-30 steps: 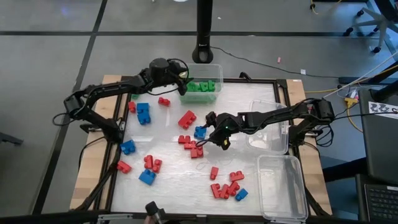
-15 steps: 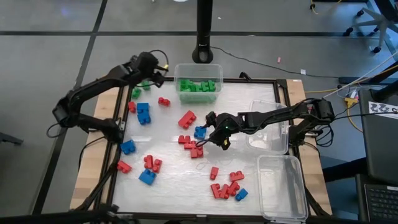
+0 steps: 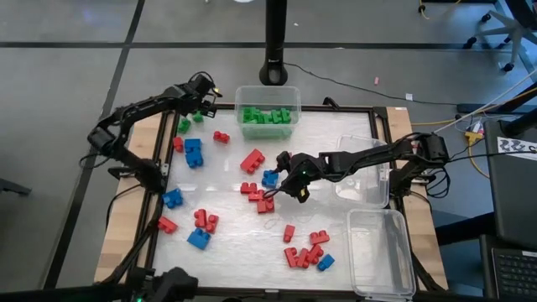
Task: Sort blocks
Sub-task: Put the green game piece into the top transparent bin
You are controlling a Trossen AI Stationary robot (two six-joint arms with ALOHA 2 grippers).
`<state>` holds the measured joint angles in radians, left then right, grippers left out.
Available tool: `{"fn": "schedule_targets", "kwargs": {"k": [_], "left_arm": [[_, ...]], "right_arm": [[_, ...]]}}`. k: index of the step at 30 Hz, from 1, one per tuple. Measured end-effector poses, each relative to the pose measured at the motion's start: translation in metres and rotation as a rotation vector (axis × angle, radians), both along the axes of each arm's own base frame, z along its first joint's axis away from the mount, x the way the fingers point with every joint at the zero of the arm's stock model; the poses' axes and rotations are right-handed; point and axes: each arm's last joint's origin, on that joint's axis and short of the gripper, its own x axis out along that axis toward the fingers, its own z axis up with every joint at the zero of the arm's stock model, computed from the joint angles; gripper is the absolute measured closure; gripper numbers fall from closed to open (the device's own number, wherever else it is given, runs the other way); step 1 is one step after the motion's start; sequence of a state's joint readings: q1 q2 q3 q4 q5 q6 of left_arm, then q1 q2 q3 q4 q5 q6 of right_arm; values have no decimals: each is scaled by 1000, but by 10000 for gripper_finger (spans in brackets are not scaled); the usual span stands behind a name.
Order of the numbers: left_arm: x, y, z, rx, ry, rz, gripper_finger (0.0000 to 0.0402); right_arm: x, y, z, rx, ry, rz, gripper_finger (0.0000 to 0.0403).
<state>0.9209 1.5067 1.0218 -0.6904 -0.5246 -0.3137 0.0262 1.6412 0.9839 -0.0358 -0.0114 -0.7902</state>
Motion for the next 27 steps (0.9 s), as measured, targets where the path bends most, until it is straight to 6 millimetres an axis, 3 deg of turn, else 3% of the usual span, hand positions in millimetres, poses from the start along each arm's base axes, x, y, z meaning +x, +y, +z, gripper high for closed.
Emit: {"fn": "schedule_targets", "kwargs": {"k": [17,27], "left_arm": [[2,32,-58,-72,-13,173,147],[0,37,-62,-47,0,199,147]], "right_arm": [[2,0,-5,0,6,0,79],[2,0,-5,0,8,0,79]]}}
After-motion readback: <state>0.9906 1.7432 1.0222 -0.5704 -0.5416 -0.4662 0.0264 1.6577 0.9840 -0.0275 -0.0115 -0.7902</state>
